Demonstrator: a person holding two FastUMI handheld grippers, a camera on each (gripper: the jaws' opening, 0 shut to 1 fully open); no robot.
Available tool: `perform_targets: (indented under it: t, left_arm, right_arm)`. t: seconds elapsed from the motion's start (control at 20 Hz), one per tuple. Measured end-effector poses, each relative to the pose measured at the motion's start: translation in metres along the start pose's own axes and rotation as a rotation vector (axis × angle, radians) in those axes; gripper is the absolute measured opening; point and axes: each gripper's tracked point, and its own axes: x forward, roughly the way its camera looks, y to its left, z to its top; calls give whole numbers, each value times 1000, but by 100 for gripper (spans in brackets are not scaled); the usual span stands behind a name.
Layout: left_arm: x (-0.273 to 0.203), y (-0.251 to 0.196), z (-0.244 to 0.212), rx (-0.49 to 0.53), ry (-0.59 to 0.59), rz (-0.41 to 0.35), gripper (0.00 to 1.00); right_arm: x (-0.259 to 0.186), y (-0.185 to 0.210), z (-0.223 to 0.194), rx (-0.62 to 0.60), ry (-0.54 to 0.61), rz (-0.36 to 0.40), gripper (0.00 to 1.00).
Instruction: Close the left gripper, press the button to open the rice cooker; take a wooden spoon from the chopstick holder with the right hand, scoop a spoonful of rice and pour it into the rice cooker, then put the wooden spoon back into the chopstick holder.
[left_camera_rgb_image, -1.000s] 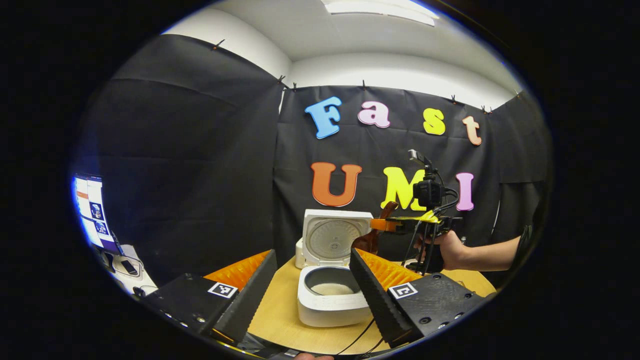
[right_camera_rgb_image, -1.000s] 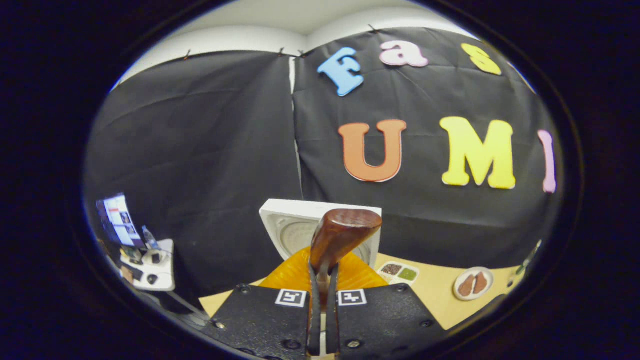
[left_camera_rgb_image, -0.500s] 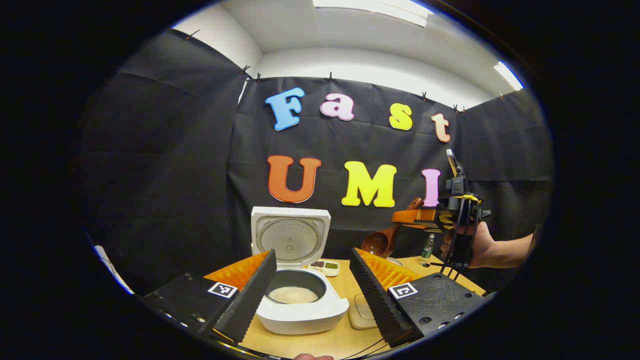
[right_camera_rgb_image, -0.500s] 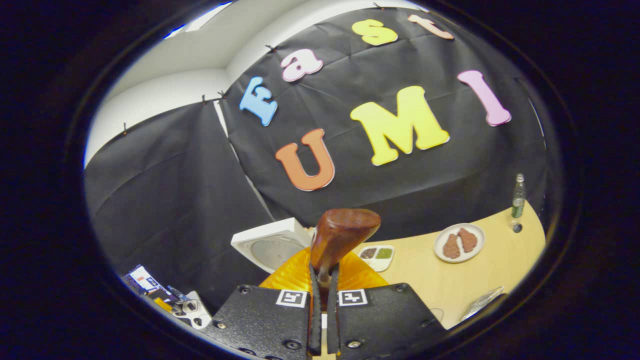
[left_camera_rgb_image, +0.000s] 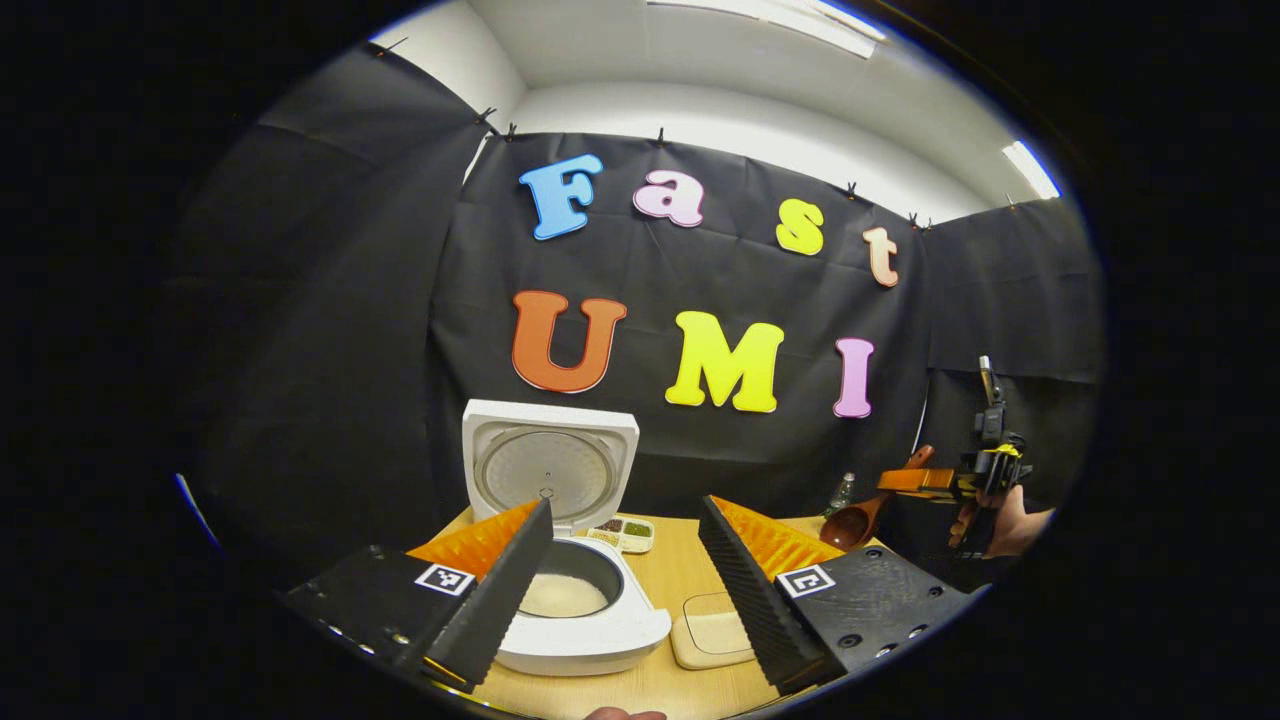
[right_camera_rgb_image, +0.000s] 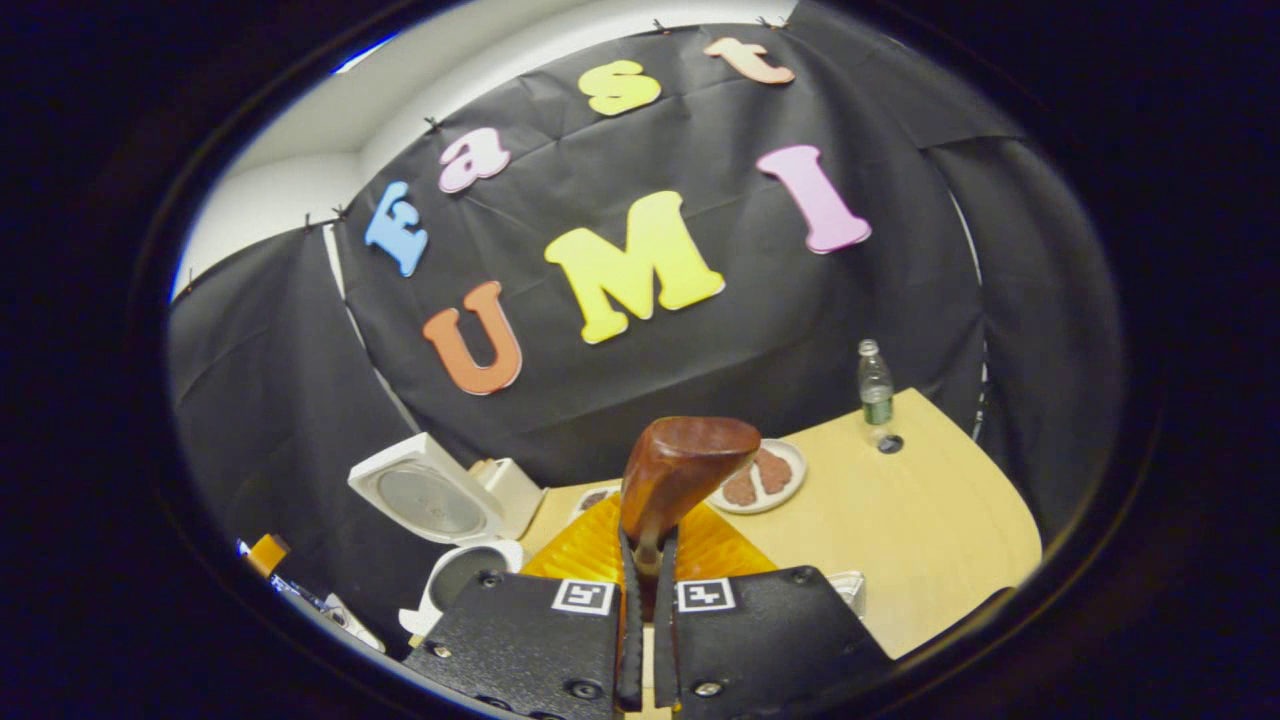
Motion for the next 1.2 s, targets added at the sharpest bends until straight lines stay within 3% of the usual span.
perform_targets:
  t: [0.3,0.6,1.2]
  left_arm:
    - [14,-18,8,28,12,-23,94]
    - [29,-42,1,35,55,-37,94]
    - [45,-62,-9,33,129,-22,94]
  right_arm:
    - [4,-81,-30,4,48,-143,10]
    - [21,-150,-74,14,105,-237,10]
    - [68,-187,-146,38,186,-231,11]
